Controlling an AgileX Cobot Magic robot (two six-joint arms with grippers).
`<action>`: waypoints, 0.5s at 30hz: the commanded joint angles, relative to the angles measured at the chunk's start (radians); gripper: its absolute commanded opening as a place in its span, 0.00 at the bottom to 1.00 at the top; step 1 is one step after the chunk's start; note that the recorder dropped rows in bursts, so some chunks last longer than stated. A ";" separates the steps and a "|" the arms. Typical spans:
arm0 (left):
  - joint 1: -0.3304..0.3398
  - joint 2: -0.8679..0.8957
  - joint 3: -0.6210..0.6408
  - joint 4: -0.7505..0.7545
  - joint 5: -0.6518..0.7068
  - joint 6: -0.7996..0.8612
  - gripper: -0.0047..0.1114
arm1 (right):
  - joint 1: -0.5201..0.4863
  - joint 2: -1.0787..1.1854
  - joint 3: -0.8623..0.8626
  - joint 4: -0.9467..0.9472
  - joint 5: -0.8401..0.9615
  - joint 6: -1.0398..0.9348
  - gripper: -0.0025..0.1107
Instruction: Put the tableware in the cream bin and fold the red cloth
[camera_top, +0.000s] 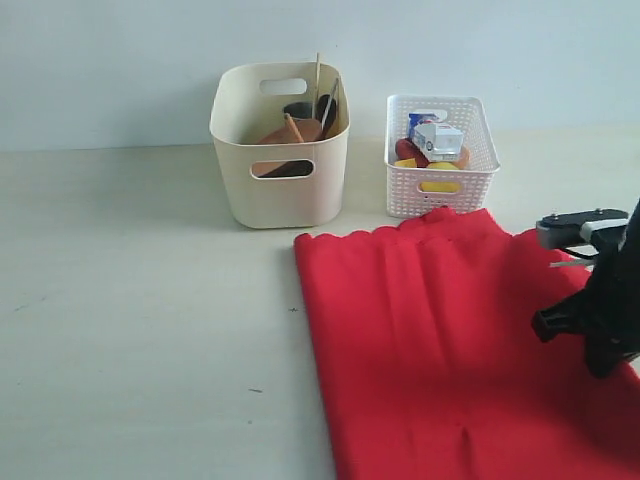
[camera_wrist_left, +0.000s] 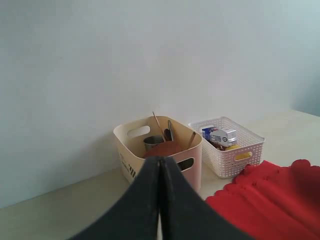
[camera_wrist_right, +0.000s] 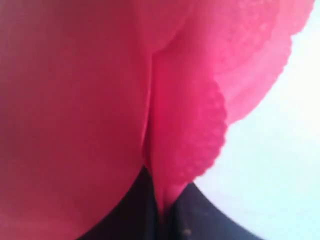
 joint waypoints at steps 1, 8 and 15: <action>0.002 -0.002 0.006 0.001 0.004 -0.006 0.04 | -0.069 -0.029 -0.008 -0.121 0.053 0.089 0.02; 0.002 -0.002 0.006 0.001 0.006 -0.006 0.04 | -0.250 -0.028 -0.008 -0.127 0.072 0.084 0.02; 0.002 -0.002 0.006 0.001 0.007 -0.006 0.04 | -0.414 -0.028 -0.051 -0.158 0.076 0.085 0.02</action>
